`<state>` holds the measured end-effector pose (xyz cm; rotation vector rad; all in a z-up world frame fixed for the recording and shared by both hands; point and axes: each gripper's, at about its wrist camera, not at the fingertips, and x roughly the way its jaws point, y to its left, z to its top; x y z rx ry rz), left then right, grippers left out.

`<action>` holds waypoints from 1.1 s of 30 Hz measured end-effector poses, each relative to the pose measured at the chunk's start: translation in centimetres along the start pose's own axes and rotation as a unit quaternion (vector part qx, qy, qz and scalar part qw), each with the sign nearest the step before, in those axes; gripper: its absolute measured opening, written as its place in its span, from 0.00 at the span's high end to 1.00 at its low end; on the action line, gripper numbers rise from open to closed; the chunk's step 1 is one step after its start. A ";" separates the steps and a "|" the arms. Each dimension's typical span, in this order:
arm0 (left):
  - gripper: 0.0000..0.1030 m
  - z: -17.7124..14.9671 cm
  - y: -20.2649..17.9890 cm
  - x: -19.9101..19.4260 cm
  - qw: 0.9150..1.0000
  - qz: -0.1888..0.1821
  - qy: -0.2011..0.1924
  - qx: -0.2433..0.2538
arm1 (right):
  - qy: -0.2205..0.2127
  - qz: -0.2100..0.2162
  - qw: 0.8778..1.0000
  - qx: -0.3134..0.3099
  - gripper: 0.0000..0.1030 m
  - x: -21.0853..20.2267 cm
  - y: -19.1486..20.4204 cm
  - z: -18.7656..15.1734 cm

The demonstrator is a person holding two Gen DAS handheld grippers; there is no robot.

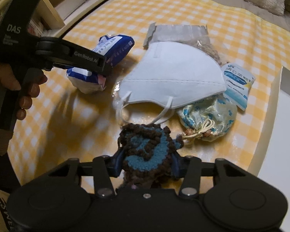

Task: Organize soft objects
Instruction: 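Grasp the wet-wipes pack with the left tool while the right tool grasps the crocheted coaster, then carry the wipes pack with the left tool while the right tool carries the coaster into the box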

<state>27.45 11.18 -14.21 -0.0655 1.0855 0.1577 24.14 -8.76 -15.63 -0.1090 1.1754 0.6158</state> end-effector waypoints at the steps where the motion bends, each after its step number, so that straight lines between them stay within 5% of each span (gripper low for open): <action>1: 0.54 -0.2 0.1 -0.3 1.000 -0.002 -0.002 -0.001 | -0.002 -0.001 1.000 -0.003 0.55 -0.3 0.2 -0.1; 14: 0.55 -1.7 -1.5 -7.7 0.995 -0.025 -0.101 0.004 | -0.115 -0.010 0.993 0.006 0.55 -7.2 0.8 -1.2; 33: 0.55 -3.4 -10.4 -16.7 0.969 -0.118 -0.213 0.043 | -0.288 -0.054 0.949 0.114 0.54 -18.1 -5.2 -3.8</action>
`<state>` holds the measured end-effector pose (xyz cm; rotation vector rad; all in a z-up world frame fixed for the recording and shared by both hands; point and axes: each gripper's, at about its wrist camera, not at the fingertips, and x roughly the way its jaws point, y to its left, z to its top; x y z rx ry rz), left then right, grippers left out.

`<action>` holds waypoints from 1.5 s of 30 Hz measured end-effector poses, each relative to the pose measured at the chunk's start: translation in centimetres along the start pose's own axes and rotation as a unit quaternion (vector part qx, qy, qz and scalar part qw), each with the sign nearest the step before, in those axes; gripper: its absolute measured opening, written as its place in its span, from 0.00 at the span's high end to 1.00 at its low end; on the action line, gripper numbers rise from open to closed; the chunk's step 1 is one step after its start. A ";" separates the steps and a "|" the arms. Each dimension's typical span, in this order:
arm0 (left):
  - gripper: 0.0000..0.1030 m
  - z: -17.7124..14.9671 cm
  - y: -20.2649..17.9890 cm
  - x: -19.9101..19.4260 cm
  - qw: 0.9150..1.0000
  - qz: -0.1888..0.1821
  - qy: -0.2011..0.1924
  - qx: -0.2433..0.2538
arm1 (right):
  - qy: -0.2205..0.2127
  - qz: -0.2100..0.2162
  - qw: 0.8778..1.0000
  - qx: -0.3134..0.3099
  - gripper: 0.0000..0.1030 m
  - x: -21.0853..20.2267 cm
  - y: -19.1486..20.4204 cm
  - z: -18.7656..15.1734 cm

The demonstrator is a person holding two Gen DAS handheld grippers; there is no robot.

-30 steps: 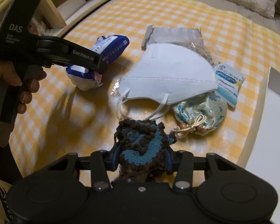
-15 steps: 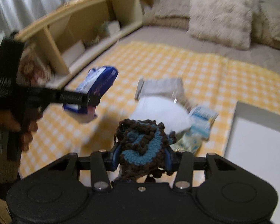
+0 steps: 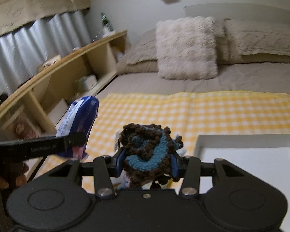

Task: Organize soft objects
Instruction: 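Carry the wipes pack with the left tool while the right tool carries the coaster into the box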

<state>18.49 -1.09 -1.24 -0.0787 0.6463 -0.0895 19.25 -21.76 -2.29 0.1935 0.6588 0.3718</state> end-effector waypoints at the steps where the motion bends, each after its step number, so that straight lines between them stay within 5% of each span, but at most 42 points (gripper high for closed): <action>1: 0.55 0.1 -0.6 0.1 1.000 -0.006 -0.001 0.002 | -0.006 -0.006 1.000 0.001 0.54 -0.5 -0.5 0.1; 11: 0.55 -0.6 -6.4 1.8 0.996 -0.088 0.030 0.008 | -0.033 -0.062 0.997 0.038 0.53 -4.3 -5.9 -0.1; 22: 0.55 -4.4 -13.1 8.4 0.972 -0.150 0.175 -0.035 | -0.003 -0.131 0.989 0.068 0.52 -6.2 -11.8 -2.0; 26: 0.55 -6.3 -14.8 10.9 0.965 -0.138 0.218 -0.048 | 0.020 -0.143 0.986 0.079 0.52 -5.9 -13.3 -2.7; 34: 0.51 -8.6 -15.0 13.9 0.968 -0.085 0.236 -0.032 | 0.063 -0.145 0.984 0.086 0.52 -4.4 -15.5 -4.2; 38: 0.38 -8.7 -14.6 13.5 0.966 -0.081 0.244 -0.033 | 0.087 -0.139 0.982 0.089 0.52 -3.3 -15.9 -4.8; 45: 0.36 -8.3 -14.5 12.1 0.967 -0.099 0.234 0.011 | 0.134 -0.140 0.976 0.094 0.52 -0.7 -16.8 -6.2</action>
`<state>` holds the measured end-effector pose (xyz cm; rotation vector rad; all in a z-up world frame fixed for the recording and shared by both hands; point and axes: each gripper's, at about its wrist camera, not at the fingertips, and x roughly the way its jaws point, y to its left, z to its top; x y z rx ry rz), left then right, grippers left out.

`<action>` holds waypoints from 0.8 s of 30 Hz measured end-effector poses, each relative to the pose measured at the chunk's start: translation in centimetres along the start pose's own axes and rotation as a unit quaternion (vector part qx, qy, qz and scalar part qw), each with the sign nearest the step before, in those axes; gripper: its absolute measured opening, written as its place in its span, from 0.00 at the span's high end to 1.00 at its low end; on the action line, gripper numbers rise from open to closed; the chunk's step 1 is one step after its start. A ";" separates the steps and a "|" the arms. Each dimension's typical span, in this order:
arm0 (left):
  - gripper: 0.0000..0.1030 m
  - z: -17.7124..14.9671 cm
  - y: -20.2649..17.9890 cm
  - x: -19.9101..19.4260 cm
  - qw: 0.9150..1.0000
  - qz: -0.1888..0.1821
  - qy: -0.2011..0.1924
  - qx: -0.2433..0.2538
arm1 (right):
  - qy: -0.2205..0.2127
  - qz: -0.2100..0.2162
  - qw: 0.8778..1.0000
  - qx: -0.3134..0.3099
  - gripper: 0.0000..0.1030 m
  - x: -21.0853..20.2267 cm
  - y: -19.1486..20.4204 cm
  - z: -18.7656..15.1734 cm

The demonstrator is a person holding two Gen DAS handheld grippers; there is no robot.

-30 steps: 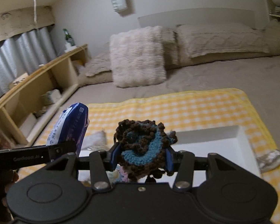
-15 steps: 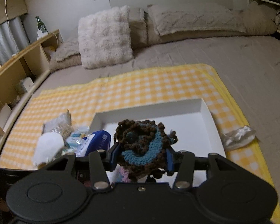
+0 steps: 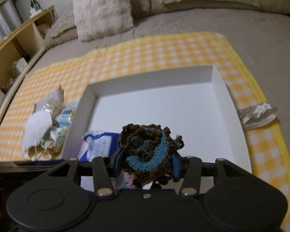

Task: Organize soft objects
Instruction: 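Carry the wipes pack with the left tool while the right tool carries the coaster into the box, then open both tools to release the wipes and coaster in the box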

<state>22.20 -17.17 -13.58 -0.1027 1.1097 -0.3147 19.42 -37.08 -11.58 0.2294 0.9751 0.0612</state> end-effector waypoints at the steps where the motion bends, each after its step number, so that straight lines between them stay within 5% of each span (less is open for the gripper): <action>1: 0.36 -0.1 -0.1 -0.2 1.000 -0.001 0.000 0.004 | 0.007 -0.002 1.000 0.000 0.52 0.5 0.0 -0.2; 8: 0.37 -0.3 0.3 -1.0 1.000 0.003 -0.004 0.016 | 0.056 -0.003 0.998 0.001 0.52 3.5 1.0 -1.3; 13: 0.39 -0.5 1.0 -1.6 1.000 0.009 -0.006 0.020 | 0.060 0.032 0.998 -0.003 0.53 4.3 2.8 -1.7; 16: 0.39 -0.6 1.5 -1.6 1.000 0.015 -0.002 0.018 | 0.060 0.019 0.998 -0.020 0.52 4.3 3.6 -1.7; 24: 0.39 -1.1 1.8 -2.0 0.999 0.019 -0.002 0.028 | 0.063 0.010 0.997 0.033 0.34 3.7 2.0 -1.5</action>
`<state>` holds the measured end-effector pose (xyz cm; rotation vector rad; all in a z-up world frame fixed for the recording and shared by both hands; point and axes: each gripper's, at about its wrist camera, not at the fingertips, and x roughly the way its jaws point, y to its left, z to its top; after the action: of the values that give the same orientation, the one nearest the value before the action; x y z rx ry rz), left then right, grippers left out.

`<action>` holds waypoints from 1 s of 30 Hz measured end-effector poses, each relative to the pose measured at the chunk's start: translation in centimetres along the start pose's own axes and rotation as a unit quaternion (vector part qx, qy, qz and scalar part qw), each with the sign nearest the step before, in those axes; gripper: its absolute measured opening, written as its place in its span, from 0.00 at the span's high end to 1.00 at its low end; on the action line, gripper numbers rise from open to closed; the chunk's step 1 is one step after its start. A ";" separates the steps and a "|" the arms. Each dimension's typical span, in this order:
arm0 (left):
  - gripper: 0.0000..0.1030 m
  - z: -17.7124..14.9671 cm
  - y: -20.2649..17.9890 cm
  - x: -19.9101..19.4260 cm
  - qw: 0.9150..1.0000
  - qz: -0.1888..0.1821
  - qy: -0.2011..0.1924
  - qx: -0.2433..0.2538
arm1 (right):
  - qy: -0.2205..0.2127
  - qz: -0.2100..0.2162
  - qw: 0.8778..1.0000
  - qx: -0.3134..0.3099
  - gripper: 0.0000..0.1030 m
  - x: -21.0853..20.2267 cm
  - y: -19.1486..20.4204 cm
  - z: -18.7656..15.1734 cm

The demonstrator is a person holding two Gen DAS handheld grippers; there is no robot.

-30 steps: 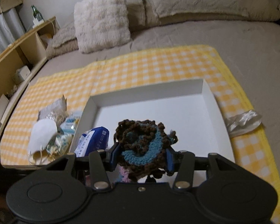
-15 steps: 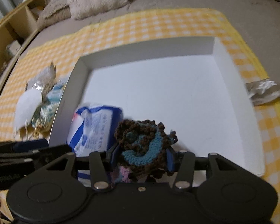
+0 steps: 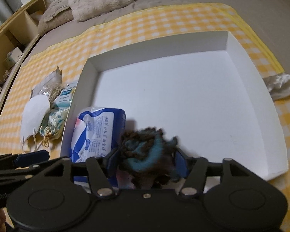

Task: Organize soft objects
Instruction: 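Open both tools to release the wipes and coaster in the box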

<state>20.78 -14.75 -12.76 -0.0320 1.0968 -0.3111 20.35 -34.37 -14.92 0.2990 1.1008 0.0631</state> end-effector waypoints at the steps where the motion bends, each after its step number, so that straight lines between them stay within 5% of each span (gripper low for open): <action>1: 0.39 0.0 0.0 0.0 1.000 0.000 0.000 0.000 | -0.001 0.001 1.000 0.004 0.33 -0.2 -0.2 0.0; 18: 0.36 -1.2 -0.6 -3.2 0.999 0.005 -0.034 0.010 | -0.054 0.011 0.998 -0.009 0.30 -6.4 -0.7 -2.2; 30: 0.15 -2.8 -1.2 -5.8 0.997 0.019 -0.072 0.033 | -0.127 -0.017 0.991 -0.037 0.25 -11.0 -1.7 -4.5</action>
<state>15.59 -14.00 -8.76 0.0255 0.9418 -0.3064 11.17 -37.22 -7.66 0.2145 0.8489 0.0343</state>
